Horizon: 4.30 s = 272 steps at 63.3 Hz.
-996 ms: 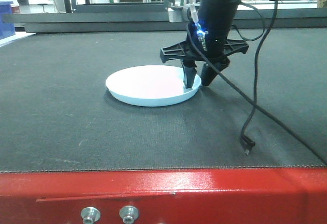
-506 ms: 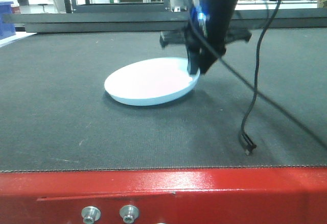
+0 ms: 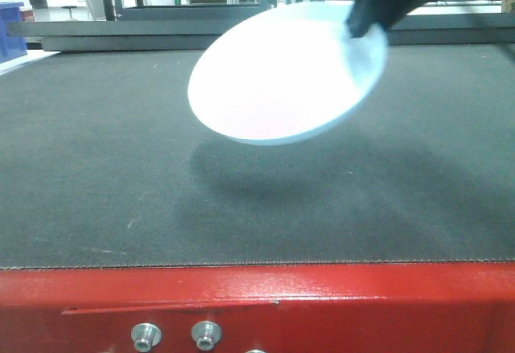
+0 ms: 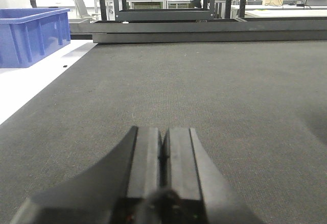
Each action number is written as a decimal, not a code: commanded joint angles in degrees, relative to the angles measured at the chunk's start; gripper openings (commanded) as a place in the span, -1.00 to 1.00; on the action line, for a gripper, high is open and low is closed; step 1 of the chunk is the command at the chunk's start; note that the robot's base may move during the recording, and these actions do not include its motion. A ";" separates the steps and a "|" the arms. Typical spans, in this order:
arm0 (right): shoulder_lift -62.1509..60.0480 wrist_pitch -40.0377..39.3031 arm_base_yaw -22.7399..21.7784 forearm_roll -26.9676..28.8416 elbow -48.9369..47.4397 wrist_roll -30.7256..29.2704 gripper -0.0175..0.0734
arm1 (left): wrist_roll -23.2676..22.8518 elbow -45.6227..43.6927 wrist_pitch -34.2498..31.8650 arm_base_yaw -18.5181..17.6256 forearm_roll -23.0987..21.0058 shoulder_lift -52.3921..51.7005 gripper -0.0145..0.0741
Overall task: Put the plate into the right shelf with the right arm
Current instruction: 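Lift the white plate up off the mat with the right gripper, then drive the base away from the table holding the plate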
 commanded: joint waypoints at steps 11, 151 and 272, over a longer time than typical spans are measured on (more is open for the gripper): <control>-19.90 -12.48 -0.08 -1.52 15.67 -0.54 -0.50 | -0.14 0.43 -5.00 0.13 -0.12 -0.63 -0.78; -65.03 -24.85 -0.02 -11.93 28.20 -0.54 -0.49 | -0.14 0.43 -5.00 0.13 -0.12 -0.63 -0.78; -65.03 -24.85 -0.02 -11.93 28.20 -0.54 -0.49 | -0.14 0.43 -5.00 0.13 -0.12 -0.63 -0.78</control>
